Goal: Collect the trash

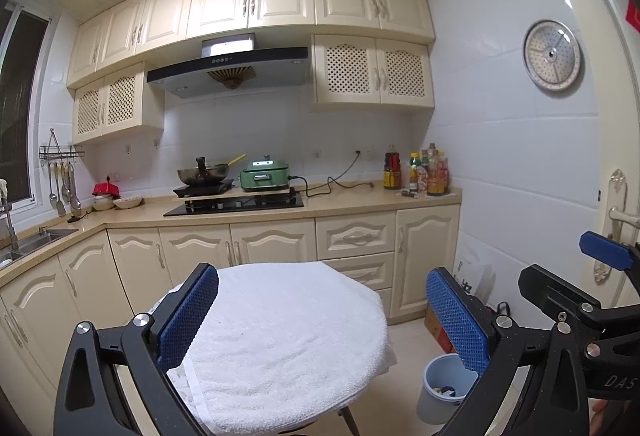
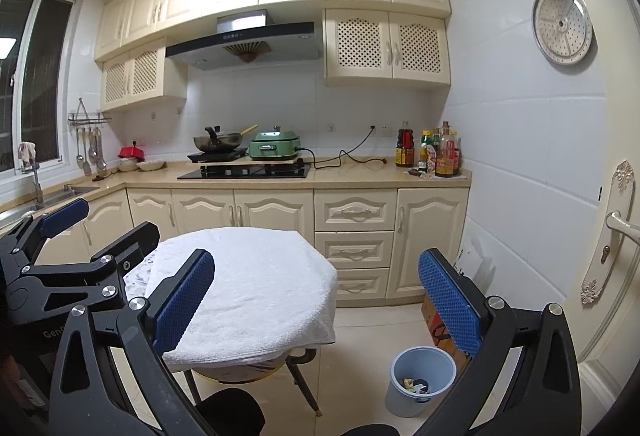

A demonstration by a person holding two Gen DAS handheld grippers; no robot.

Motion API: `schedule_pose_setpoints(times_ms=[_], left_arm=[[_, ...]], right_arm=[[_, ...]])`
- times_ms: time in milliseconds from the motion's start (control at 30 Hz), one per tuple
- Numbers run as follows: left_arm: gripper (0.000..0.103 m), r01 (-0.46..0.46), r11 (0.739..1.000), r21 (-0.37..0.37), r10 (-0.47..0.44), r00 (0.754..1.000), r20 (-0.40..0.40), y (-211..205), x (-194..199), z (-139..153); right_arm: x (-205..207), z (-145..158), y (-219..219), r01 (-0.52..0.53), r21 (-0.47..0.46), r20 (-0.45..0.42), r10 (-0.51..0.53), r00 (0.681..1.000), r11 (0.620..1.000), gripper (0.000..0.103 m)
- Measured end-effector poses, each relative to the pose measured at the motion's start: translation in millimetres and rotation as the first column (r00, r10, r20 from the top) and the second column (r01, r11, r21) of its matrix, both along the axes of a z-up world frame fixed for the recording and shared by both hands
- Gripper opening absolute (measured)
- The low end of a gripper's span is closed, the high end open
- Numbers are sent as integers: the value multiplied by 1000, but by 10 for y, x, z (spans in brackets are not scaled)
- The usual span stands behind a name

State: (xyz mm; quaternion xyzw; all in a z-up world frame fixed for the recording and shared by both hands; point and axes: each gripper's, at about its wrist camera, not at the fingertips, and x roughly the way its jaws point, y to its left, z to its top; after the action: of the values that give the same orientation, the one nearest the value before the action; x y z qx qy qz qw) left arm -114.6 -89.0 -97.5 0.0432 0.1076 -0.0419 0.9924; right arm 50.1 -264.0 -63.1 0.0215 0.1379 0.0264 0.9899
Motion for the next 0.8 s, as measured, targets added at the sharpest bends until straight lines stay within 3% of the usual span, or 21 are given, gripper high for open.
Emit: schedule_pose_setpoints(times_ms=[800], left_arm=[[102, -17, 1000, 9, 17, 1000, 11, -55, 132, -94]], right_arm=[[1, -6, -1, 2, 5, -6, -2, 1000, 1000, 103]])
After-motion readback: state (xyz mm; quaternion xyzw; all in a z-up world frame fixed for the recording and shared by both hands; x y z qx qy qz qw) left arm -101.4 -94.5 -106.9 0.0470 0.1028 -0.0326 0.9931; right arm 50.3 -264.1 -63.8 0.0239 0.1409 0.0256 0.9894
